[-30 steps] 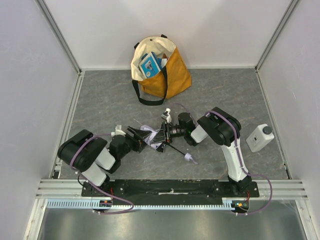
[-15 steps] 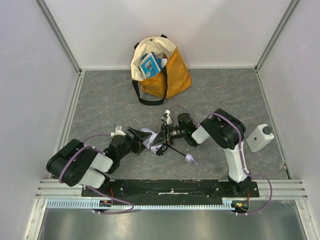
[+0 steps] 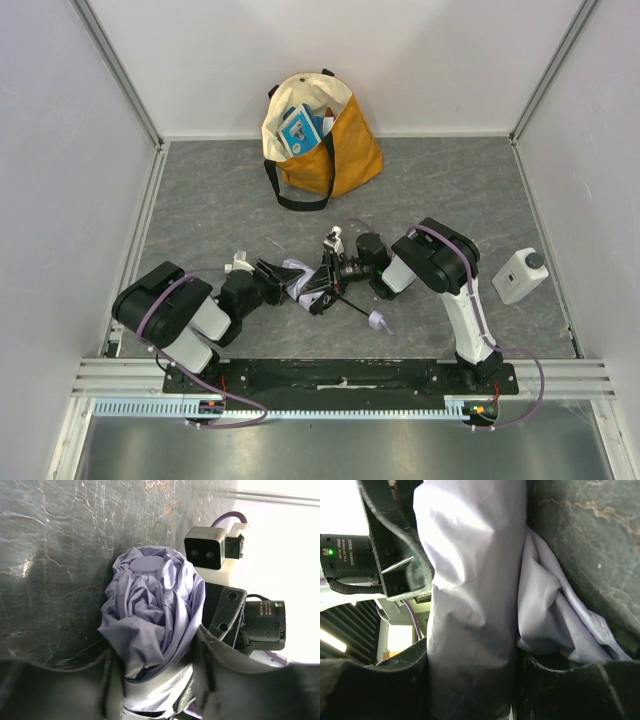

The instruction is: Put away the umbrella

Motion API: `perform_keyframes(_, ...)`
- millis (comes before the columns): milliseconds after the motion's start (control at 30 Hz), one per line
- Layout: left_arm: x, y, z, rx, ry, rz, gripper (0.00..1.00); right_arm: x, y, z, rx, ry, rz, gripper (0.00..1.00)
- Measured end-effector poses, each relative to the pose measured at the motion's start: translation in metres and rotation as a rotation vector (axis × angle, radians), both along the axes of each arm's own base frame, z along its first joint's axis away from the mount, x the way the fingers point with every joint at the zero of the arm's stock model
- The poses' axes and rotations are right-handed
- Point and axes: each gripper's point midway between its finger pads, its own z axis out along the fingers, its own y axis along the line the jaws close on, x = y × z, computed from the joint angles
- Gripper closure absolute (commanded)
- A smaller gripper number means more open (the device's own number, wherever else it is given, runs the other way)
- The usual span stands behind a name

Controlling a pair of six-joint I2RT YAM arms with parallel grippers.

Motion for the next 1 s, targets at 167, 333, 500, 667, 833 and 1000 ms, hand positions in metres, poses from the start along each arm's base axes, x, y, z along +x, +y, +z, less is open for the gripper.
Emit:
perform_keyframes(167, 0.002, -0.001, 0.004, -0.001, -0.017, 0.000, 0.87, -0.001, 0.001, -0.003, 0.014, 0.010, 0.000, 1.00)
perform_keyframes(333, 0.002, -0.001, 0.004, 0.019, -0.012, -0.005, 0.98, -0.001, -0.001, -0.011, -0.046, -0.034, 0.025, 0.91)
perform_keyframes(500, 0.004, 0.002, 0.002, 0.027, -0.016, 0.010, 0.98, 0.003, -0.002, -0.015, -0.134, -0.100, 0.074, 0.68)
perform_keyframes(667, 0.003, 0.002, 0.003, 0.021, -0.031, 0.012, 0.98, 0.007, -0.005, -0.017, -0.219, -0.164, 0.096, 0.34)
perform_keyframes(833, 0.005, 0.000, 0.009, 0.014, -0.059, 0.003, 0.98, 0.010, -0.010, -0.004, -0.318, -0.295, 0.107, 0.13)
perform_keyframes(1000, 0.004, 0.000, 0.008, 0.036, -0.068, -0.008, 0.98, 0.017, -0.024, 0.002, -0.454, -0.445, 0.100, 0.07)
